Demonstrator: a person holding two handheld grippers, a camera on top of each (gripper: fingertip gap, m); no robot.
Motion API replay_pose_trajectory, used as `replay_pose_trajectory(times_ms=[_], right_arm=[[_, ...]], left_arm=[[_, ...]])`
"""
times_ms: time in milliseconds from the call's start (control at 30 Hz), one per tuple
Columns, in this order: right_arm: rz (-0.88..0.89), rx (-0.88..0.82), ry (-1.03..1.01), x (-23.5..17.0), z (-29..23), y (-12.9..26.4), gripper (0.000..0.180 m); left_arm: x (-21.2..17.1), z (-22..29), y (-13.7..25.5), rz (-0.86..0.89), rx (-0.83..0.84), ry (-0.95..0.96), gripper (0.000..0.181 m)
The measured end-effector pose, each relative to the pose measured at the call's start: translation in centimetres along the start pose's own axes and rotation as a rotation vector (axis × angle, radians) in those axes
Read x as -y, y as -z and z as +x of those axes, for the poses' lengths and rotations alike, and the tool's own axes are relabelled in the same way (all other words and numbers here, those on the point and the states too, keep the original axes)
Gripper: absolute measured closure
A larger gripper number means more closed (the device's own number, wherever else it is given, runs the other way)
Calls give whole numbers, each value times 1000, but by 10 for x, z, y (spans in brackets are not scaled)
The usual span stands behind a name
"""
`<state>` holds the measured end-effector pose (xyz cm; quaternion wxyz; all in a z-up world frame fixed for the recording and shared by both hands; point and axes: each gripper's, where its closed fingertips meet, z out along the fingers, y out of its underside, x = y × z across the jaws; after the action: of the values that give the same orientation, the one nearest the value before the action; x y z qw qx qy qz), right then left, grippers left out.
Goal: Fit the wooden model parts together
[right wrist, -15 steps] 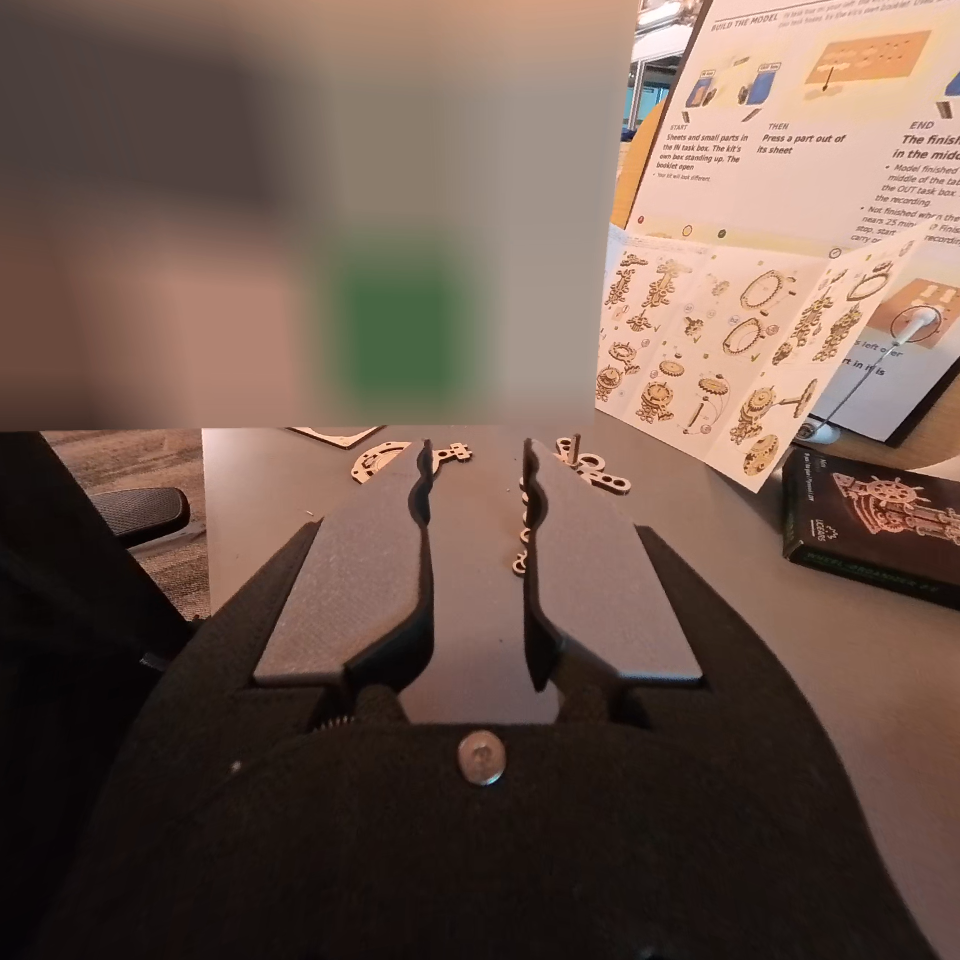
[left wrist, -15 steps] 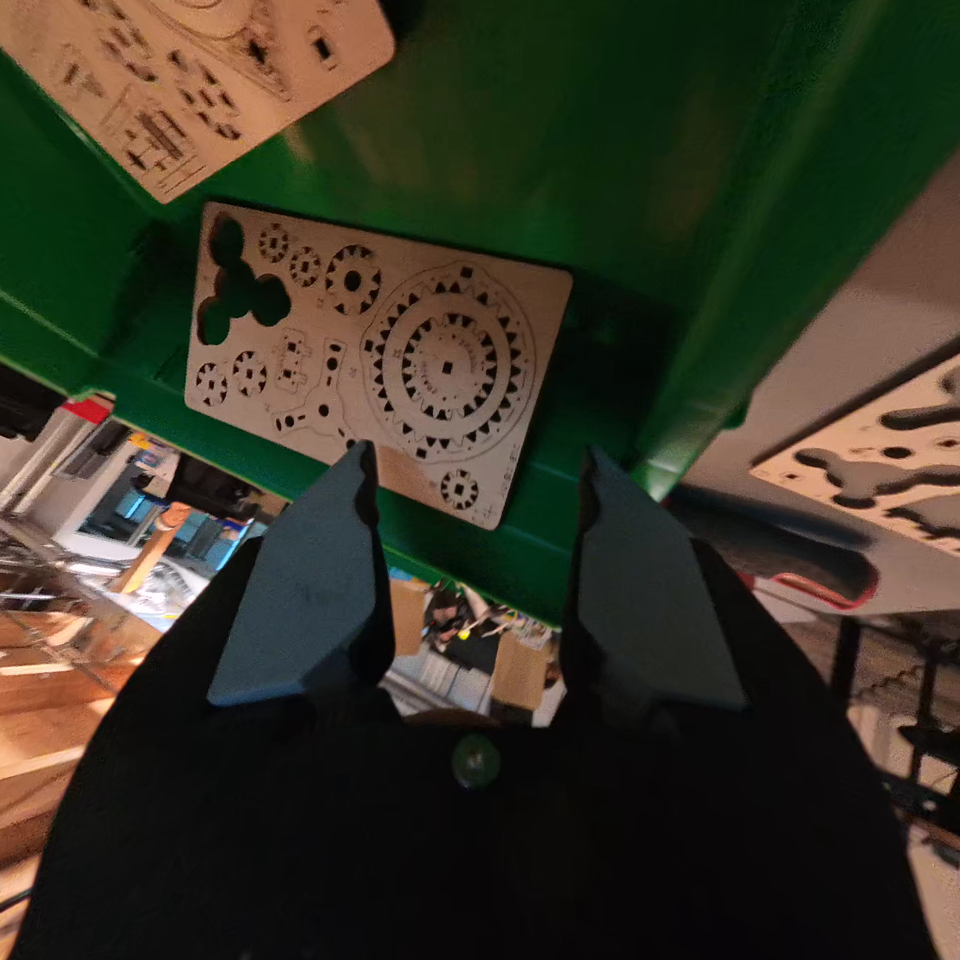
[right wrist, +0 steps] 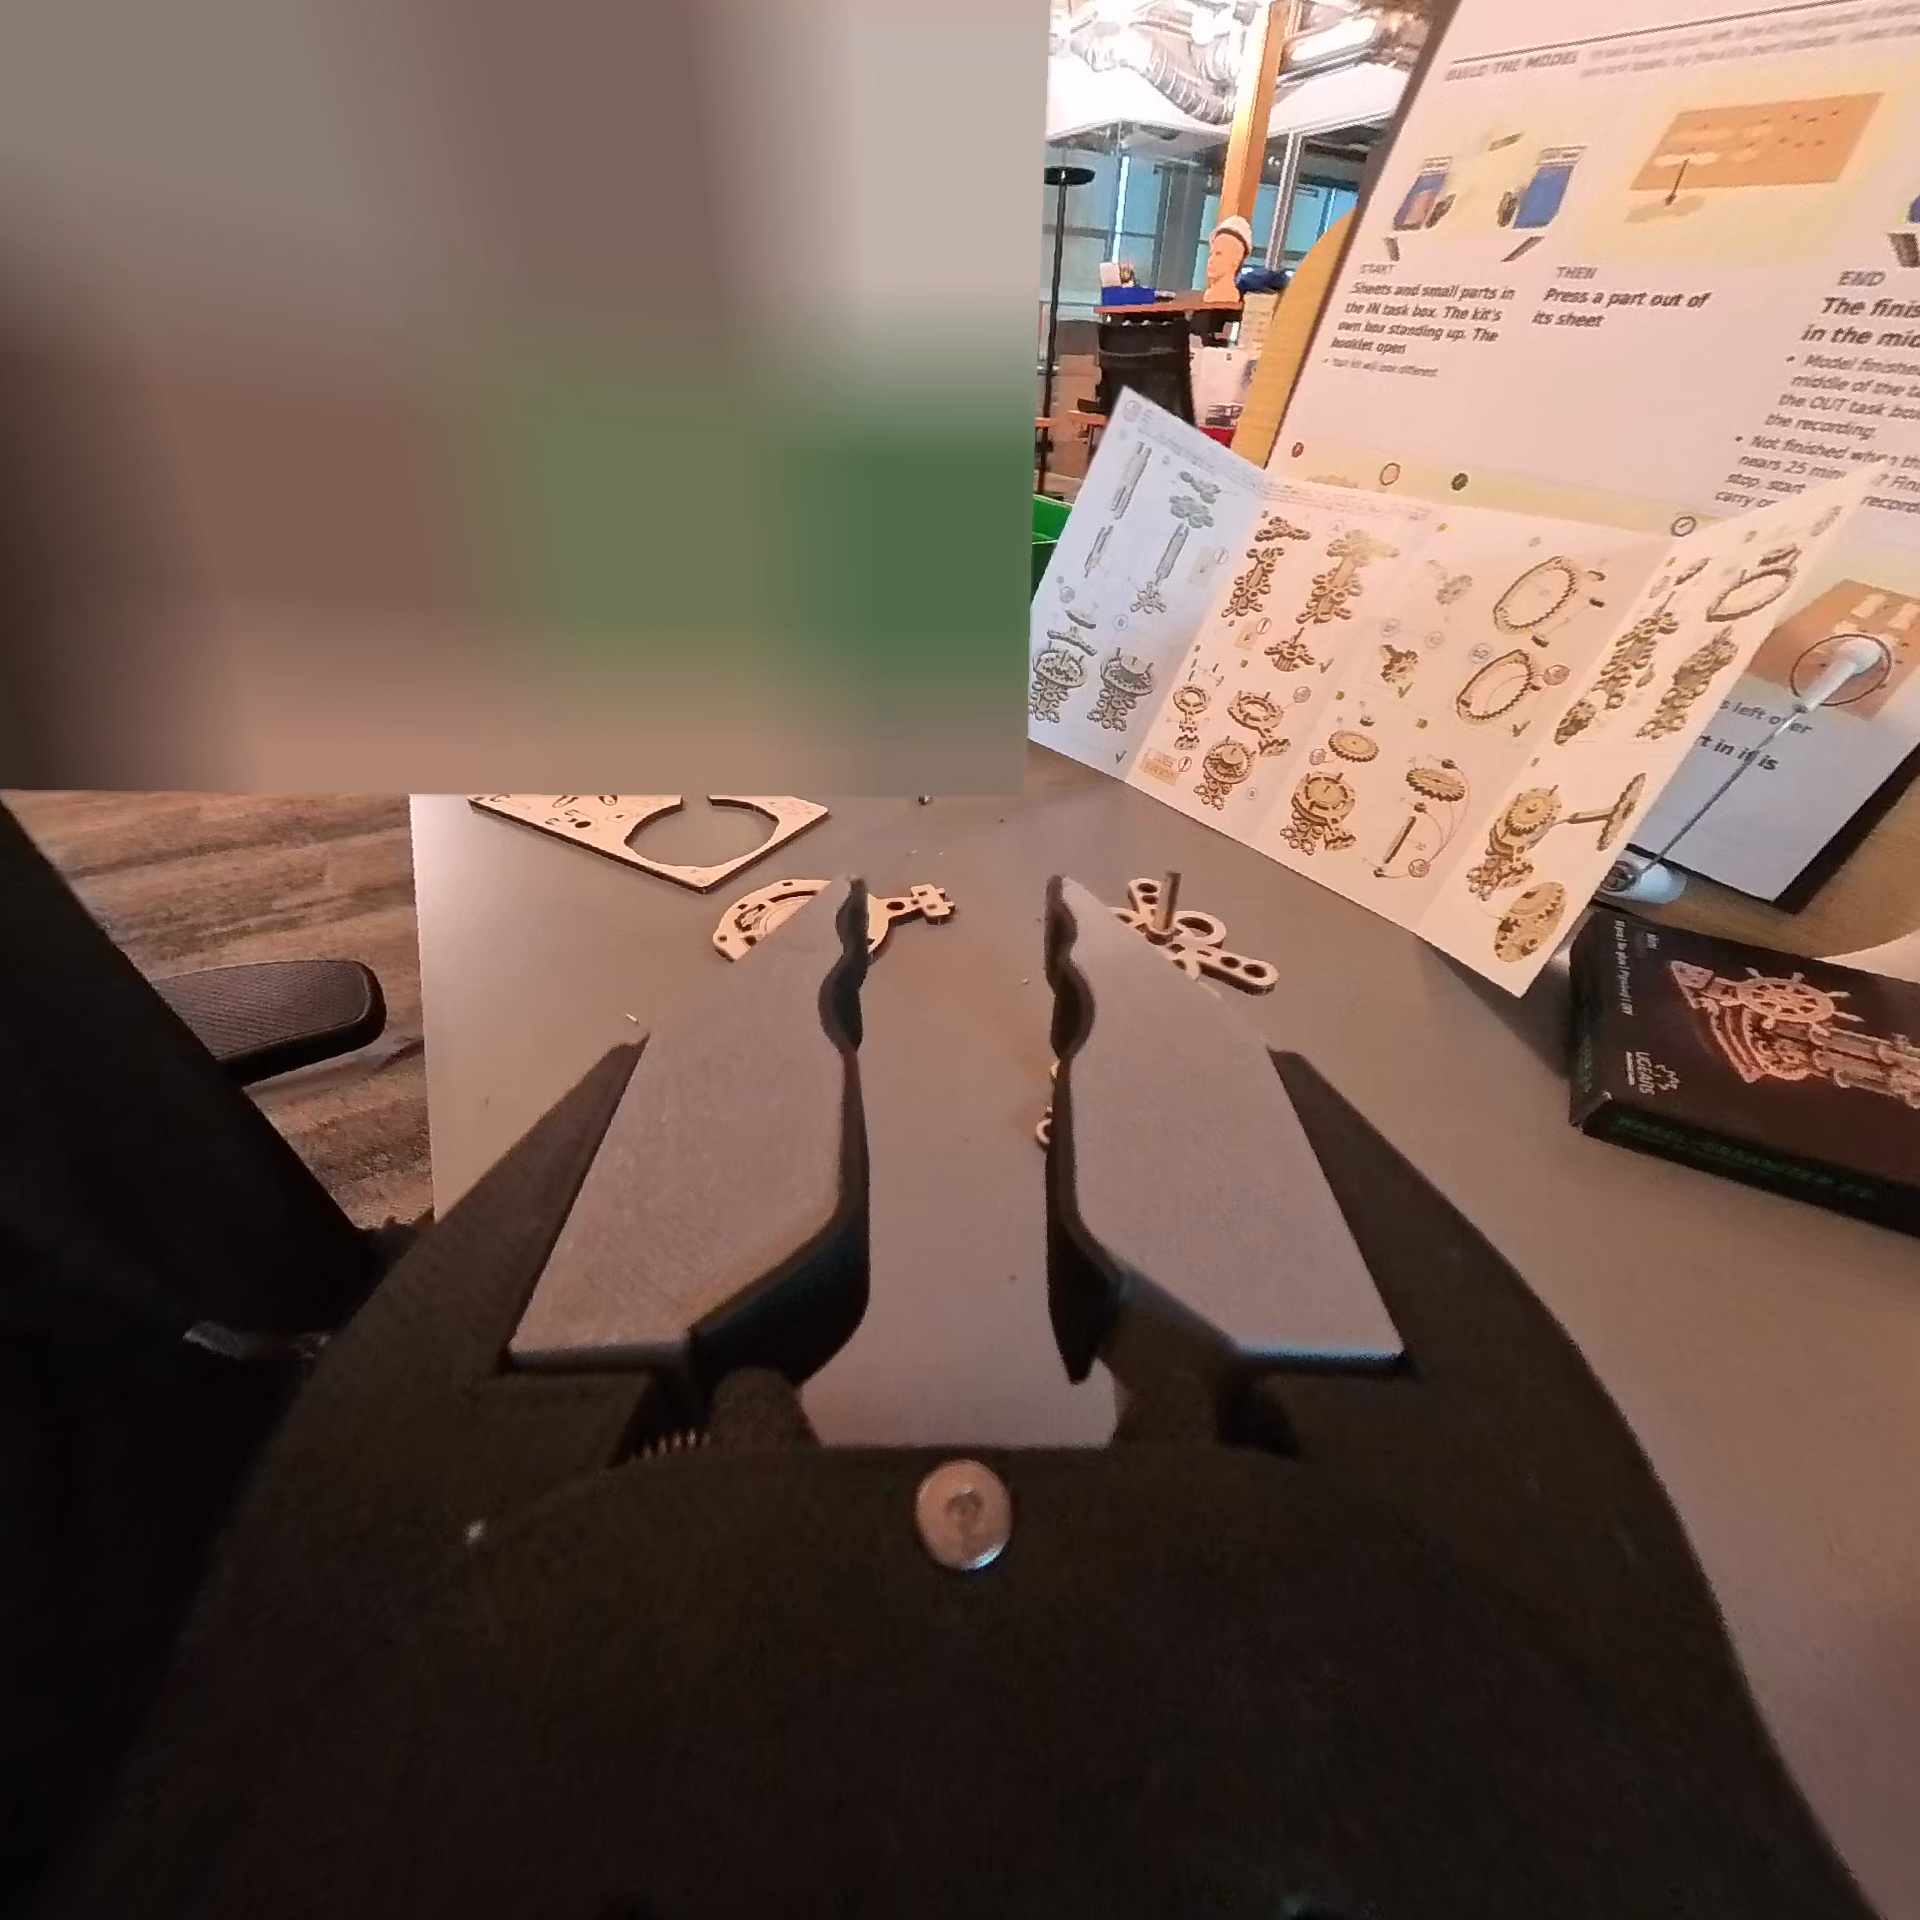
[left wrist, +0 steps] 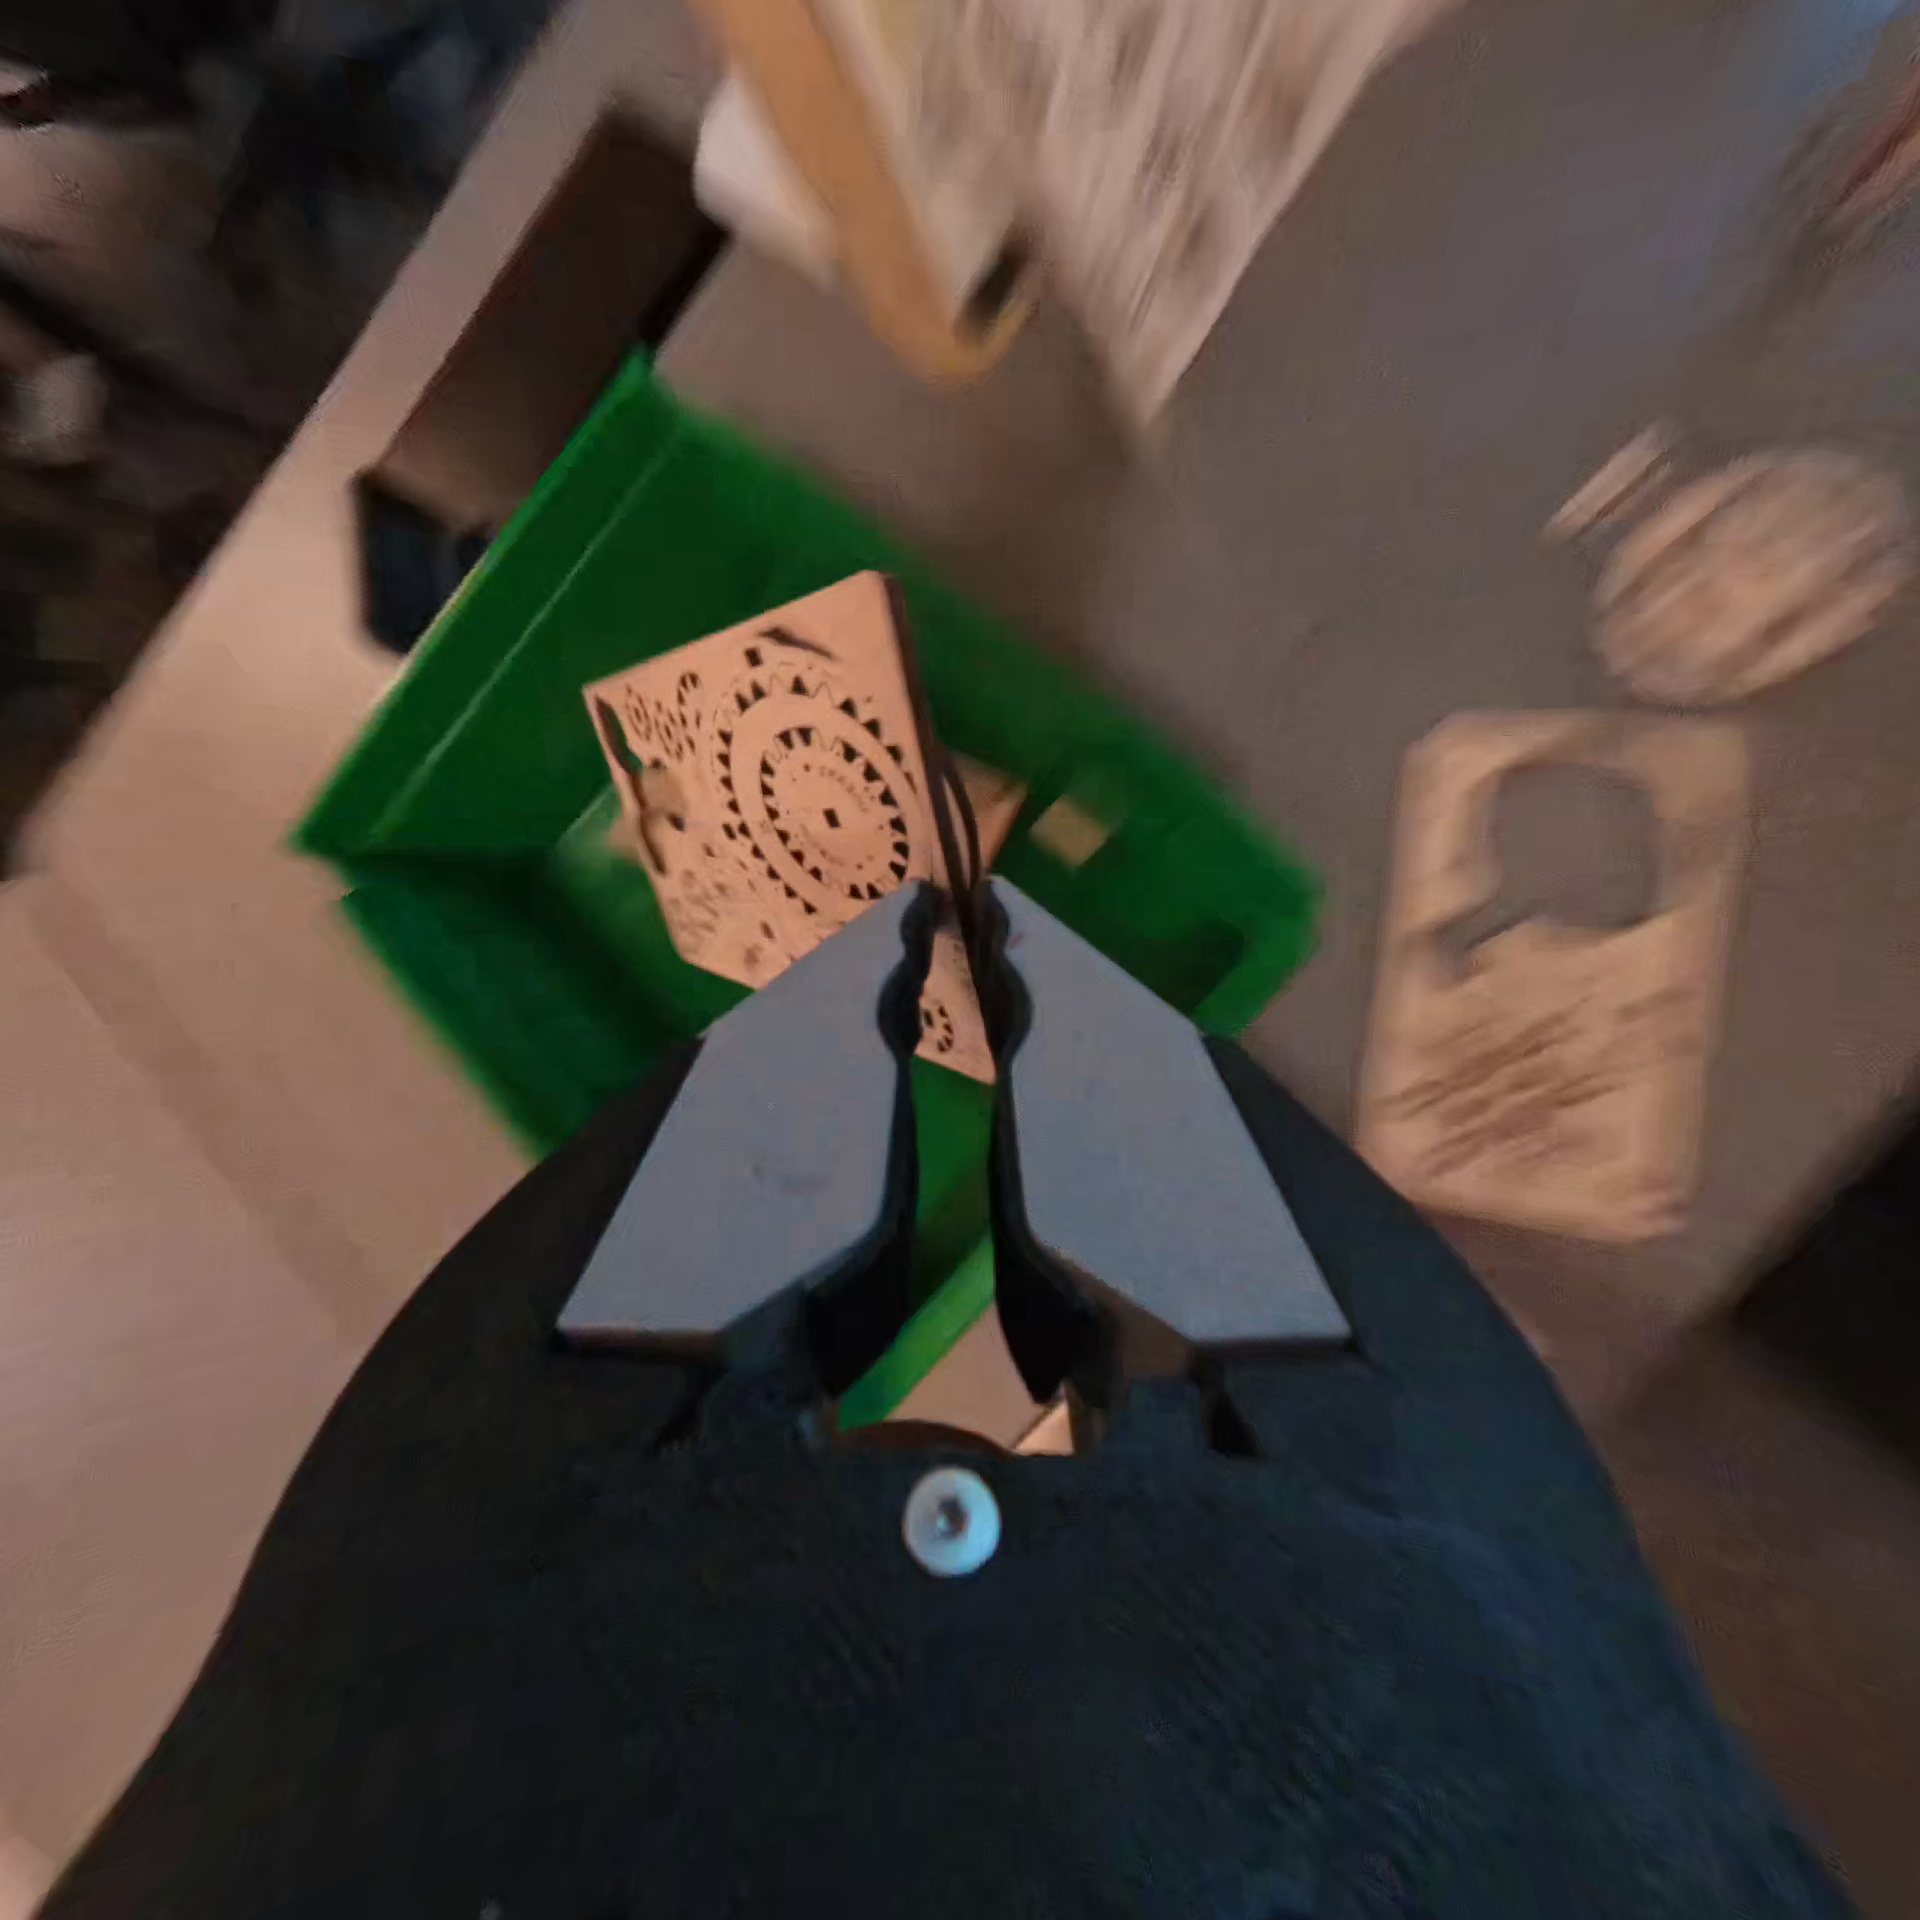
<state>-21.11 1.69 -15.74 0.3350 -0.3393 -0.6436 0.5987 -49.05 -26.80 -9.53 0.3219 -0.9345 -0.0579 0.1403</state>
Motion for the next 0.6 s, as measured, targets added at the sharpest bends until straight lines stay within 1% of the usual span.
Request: replay_pose_trajectory(times_ms=[33,67,167,233,333,467,600], right_arm=[[-2,0,6,0,-1,0,150],[-4,0,12,-1,-2,0,150],[-11,-1,25,-2,-3,-1,150],[-20,2,30,-3,-4,-2,150],[-30,4,46,-5,-6,-3,150],[-47,-3,78,-7,-9,-4,150],[-67,-11,119,-10,-13,-6,150]], left_arm=[[17,5,15,131,-91,107,177],[23,7,27,216,-144,184,177],[19,16,44,375,-268,339,177],[18,33,55,500,-423,430,177],[10,45,64,614,-576,546,177],[-11,40,57,634,-624,675,177],[-36,24,40,570,-581,768,177]])
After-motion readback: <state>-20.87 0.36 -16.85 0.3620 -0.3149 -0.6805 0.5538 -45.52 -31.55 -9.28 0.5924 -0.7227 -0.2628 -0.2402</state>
